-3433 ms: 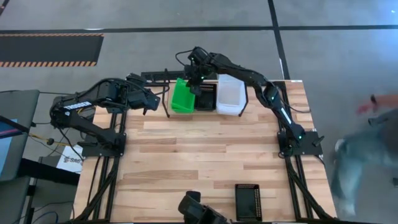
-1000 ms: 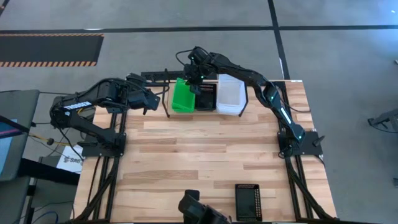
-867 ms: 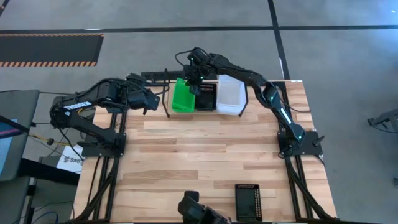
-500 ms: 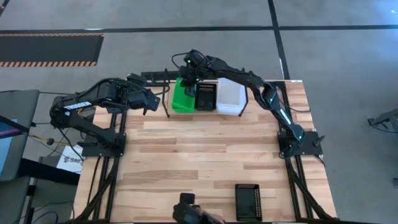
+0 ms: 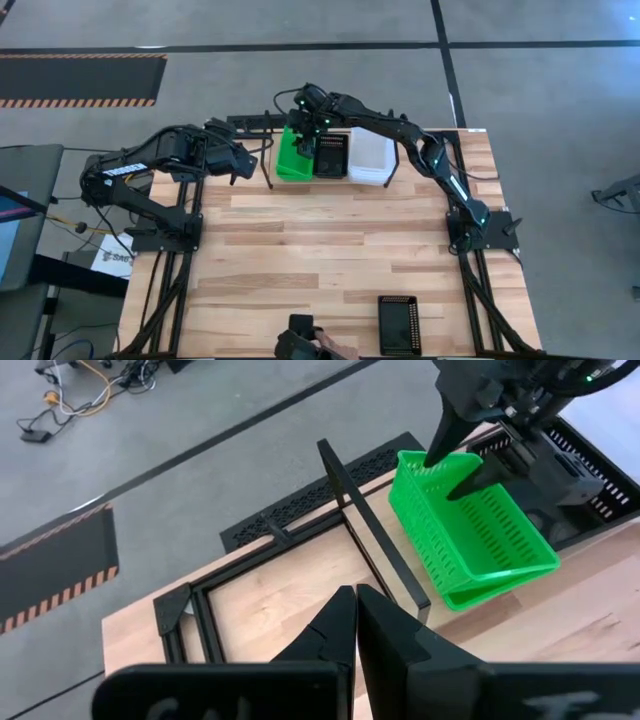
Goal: Stack baskets on shelf by color
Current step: Stack the green bin into the green bin on the shelf
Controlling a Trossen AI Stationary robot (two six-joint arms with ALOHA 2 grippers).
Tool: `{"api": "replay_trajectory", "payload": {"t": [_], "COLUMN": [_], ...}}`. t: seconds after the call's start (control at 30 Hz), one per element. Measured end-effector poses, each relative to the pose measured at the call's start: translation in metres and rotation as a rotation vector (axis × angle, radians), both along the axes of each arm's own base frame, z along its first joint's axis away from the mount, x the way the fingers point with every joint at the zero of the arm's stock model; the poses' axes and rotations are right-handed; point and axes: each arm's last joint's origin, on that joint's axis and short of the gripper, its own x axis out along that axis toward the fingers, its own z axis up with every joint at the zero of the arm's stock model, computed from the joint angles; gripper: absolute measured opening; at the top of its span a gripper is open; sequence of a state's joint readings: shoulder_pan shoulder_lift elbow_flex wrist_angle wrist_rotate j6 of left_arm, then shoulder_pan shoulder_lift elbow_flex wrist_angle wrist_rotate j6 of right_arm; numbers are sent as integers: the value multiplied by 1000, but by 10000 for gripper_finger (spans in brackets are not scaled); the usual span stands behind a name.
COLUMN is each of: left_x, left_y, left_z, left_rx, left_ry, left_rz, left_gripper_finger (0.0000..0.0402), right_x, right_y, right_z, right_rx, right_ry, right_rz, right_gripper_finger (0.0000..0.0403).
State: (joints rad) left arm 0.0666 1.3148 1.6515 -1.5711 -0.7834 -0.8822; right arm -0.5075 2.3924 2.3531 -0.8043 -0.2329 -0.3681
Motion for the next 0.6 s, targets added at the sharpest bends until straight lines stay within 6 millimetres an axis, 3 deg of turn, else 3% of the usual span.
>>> {"api": "replay_trajectory", "payload": {"t": [0.2, 0.37, 0.43, 0.6], "left_x": [0, 0, 0, 0], "left_y": [0, 0, 0, 0], "left_z": [0, 0, 0, 0], "left_rx": [2, 0, 2, 6], "left_ry": [0, 0, 0, 1], "left_rz": [0, 0, 0, 2], "left_gripper_finger": [0, 0, 0, 0], "right_x": [3, 3, 0, -3], "right_y": [5, 6, 10, 21], "right_z": [0, -1, 6, 35], "right_rx": [-46, -20, -23, -215], "right_ry": [3, 13, 20, 18], "right_rz": [64, 21, 15, 25], "right_gripper_finger": [208, 183, 179, 184]}}
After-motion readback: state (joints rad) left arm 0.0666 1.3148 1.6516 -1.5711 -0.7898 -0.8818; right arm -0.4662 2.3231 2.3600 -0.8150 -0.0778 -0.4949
